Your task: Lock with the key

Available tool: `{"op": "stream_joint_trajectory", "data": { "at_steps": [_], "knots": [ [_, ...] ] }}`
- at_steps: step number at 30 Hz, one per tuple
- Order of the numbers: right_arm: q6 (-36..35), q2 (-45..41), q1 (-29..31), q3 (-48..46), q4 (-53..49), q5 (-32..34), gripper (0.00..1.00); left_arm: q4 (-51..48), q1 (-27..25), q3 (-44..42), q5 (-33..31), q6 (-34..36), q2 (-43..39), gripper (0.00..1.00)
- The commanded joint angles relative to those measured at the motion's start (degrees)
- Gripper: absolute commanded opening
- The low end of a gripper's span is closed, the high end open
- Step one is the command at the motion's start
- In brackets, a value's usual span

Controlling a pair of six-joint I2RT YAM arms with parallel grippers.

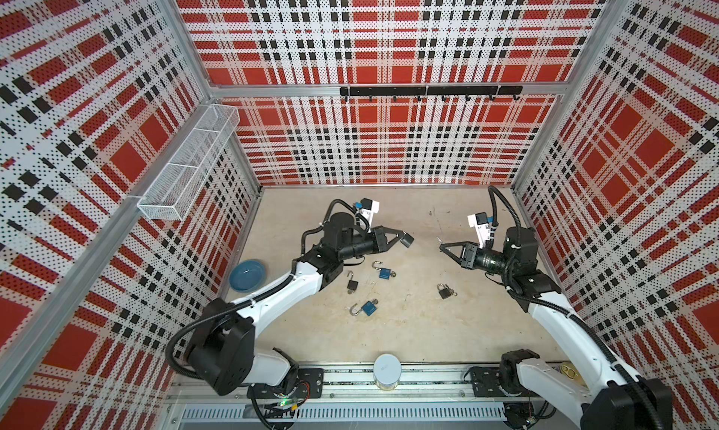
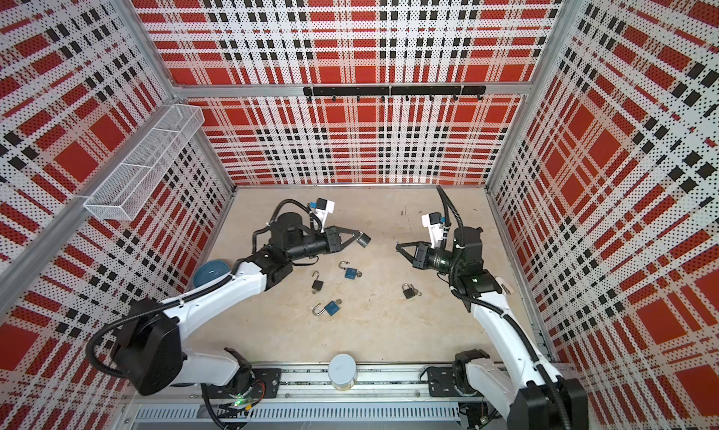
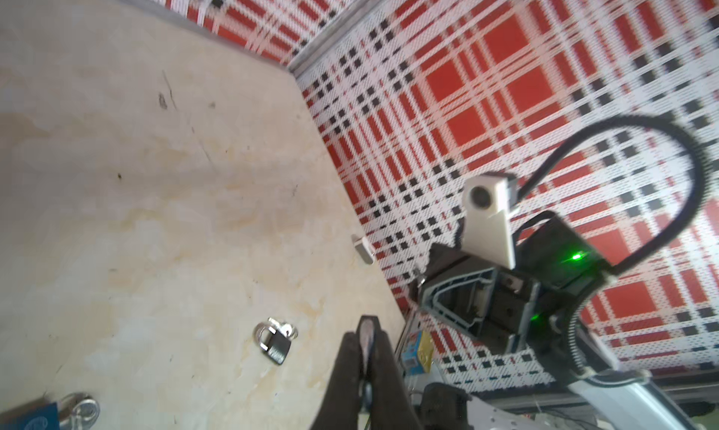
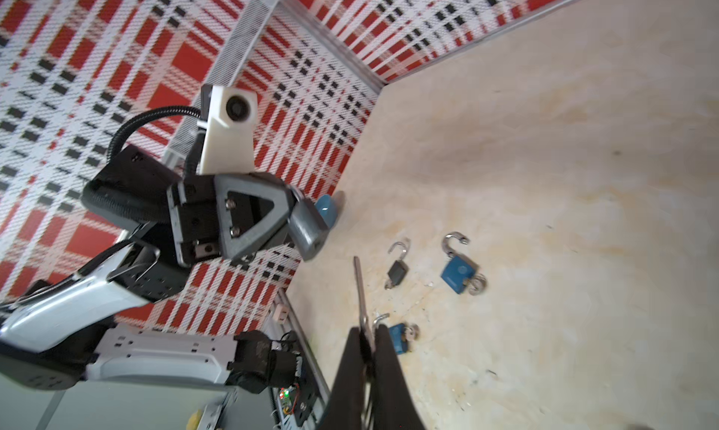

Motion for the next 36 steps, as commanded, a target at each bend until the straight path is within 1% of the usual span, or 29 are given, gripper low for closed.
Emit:
{"op": "stream_joint_trajectory", "data": {
  "at_steps": [1,9,16,18,28,36],
  "knots": [
    [-4.4,-2.2,-2.3,-0.1,-8.6,5.0,0.00,-1.6,-2.9,2.3,-2.5,2.9,5.8,0.00],
    [-7.3,-5.2,-3.2,-0.7,-14.2,7.8,0.00,-2.9,-6.7,10.7,-1.7,3.6,22.1,0.00],
    [-7.5,-5.1,-3.3,-0.3,-15.6,8.5,0.00,-3.9,-7.4,17.4,-2.4,2.9,31.7,0.00],
    [-7.5,-4.9,-3.3,-0.7,-14.5,7.5,0.00,-4.6,-7.6,19.1,-2.9,2.6,34.1,0.00],
    [-6.4,-4.8,-3.3,-2.8,-12.7,8.4,0.00,-6.9,-8.6,25.3,-4.8,1.7,41.1,0.00],
    [-5.9,-4.3,-3.3,-3.3,-11.9,8.3,0.00,-10.6,-8.9,28.1,-6.2,2.5,43.5,0.00]
  ]
}}
